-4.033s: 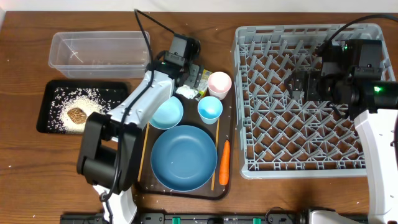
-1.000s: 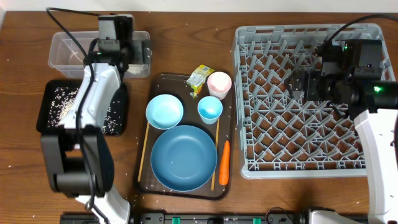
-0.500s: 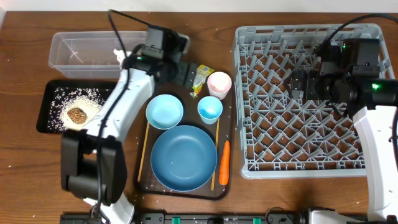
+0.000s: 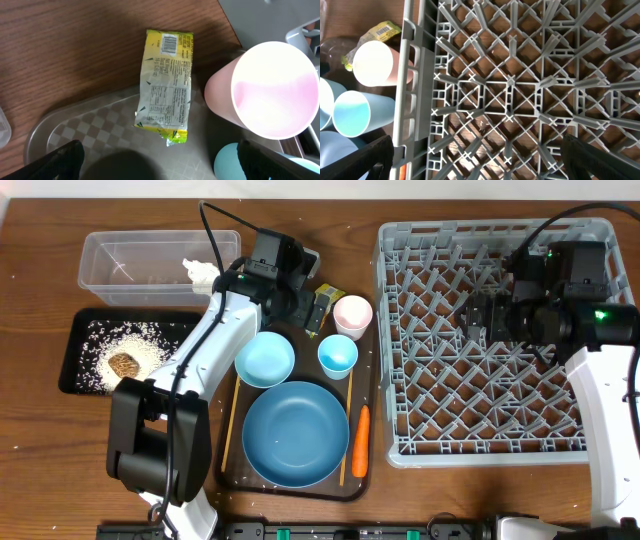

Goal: Sort waste into correct bins and load items into the dishwasher rack
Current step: 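Grasp the yellow snack wrapper on the tray with the left gripper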

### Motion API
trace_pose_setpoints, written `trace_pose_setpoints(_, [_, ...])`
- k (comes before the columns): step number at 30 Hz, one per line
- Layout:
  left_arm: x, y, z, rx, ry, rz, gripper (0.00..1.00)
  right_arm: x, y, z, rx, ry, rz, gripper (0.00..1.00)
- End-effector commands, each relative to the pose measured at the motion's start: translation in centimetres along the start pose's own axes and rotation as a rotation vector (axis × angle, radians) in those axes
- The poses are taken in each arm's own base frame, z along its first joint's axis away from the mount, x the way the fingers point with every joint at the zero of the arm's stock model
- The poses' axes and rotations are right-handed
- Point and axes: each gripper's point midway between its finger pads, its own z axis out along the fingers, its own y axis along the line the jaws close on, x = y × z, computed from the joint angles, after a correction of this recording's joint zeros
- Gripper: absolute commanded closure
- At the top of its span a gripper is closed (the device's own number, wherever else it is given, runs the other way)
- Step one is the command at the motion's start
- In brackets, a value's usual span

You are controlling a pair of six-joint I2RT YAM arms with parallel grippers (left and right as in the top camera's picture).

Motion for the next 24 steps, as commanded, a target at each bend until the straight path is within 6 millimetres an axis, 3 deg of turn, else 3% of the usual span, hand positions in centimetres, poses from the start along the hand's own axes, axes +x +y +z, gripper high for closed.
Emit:
trace_pose_setpoints(1, [0.6,-0.1,0.5,0.014,0.02,0.002,0.02,-0.1,-0.3,0.0,0.004,0.001,-0.003,0.01])
trace_pose_setpoints(12, [1.3,-0.9,1.3,0.025,0.046,0.024,0.02,-0.1,-0.3,0.0,0.003,-0.002,-0.004,0.01])
trace_pose_setpoints(24, [4.0,-0.9,5.3,0.039,0.149,0.042,0.01,-0.1,-0.3,0.0,0.004,-0.002,-0.004,0.01])
